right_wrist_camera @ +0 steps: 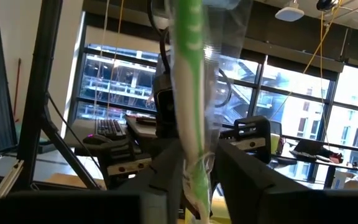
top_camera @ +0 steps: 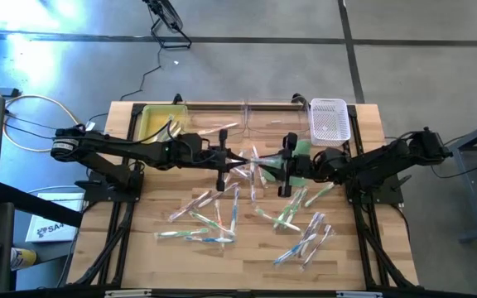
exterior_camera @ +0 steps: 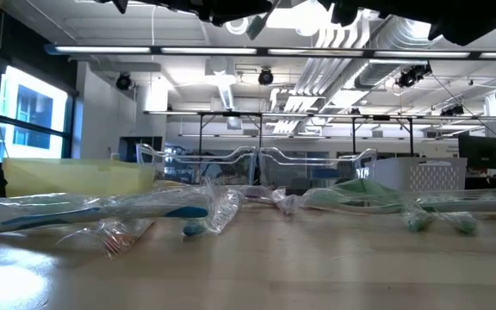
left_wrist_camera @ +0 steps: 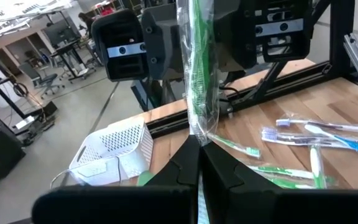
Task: Pick & Place Toothbrushes
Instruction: Put the green toothbrush into the right transparent bin
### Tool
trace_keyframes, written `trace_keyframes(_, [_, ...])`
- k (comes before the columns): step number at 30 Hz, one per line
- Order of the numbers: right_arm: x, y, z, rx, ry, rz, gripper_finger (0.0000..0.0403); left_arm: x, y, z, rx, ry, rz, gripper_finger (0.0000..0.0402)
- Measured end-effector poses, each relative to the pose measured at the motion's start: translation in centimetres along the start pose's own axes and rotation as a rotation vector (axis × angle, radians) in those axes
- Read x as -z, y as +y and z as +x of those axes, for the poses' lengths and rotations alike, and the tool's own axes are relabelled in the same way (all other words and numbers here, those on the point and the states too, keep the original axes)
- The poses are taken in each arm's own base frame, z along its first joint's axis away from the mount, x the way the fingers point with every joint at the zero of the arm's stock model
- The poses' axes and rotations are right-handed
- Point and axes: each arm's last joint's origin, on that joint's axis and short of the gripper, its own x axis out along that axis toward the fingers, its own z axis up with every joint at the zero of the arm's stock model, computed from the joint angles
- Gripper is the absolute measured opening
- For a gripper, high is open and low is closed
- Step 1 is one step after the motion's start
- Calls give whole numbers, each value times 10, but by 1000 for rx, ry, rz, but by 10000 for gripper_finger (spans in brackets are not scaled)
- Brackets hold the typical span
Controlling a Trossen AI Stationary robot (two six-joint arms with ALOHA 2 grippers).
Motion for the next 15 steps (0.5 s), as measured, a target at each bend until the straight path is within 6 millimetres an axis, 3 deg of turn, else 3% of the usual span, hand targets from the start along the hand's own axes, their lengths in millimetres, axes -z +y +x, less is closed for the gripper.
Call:
trace_keyframes(6, [0, 0, 0, -1, -1, -1, 19, 0, 0, 0, 3, 5, 1, 0])
trace_keyframes(15, [0, 0, 0, -1, 2, -1, 10, 2, -1, 0, 8, 18, 1, 0])
